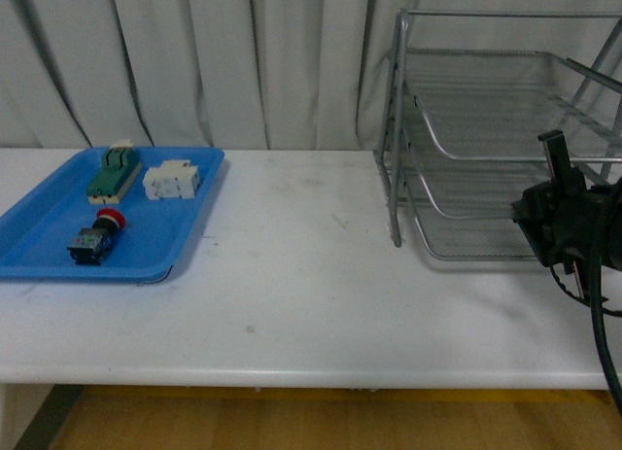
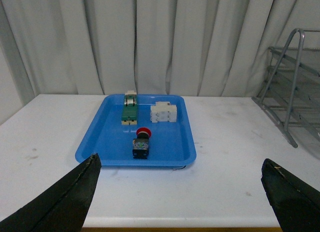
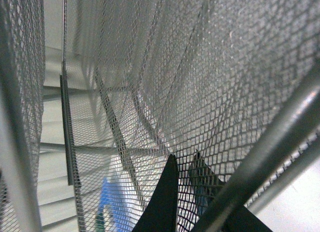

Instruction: Place button on rack with both arms

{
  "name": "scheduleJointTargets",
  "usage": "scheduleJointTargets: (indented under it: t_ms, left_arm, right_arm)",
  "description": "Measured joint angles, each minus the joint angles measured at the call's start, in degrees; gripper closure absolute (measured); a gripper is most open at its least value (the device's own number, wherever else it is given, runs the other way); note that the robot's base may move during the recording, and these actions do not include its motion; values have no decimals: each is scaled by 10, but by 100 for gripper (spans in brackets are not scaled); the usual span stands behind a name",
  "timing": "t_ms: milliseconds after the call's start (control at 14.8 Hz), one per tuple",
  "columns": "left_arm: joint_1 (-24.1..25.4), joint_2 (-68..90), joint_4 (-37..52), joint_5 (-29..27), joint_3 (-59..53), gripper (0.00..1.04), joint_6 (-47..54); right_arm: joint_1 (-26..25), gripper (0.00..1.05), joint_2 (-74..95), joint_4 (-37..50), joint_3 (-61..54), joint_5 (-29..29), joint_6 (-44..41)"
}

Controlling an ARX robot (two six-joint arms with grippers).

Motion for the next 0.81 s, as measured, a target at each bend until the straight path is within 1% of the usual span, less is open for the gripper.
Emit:
scheduleJointTargets:
  t_ms: [135, 338, 541, 609, 811]
  left_arm:
    - [0, 0, 0, 0, 0, 7, 0]
    - [0, 0, 0, 0, 0, 7, 0]
    - [0, 0, 0, 0, 0, 7, 0]
    - [0, 0, 0, 0, 0, 7, 0]
    - [0, 0, 0, 0, 0, 7, 0]
  right_arm:
    - [0, 99, -36, 53, -85, -3, 49]
    - [5, 100, -99, 108, -200, -7, 64]
    - [8, 100, -133, 130, -256, -2, 62]
    - [4, 85, -153, 123, -275, -5, -24]
    - [-1, 50, -218, 128, -328, -11, -138]
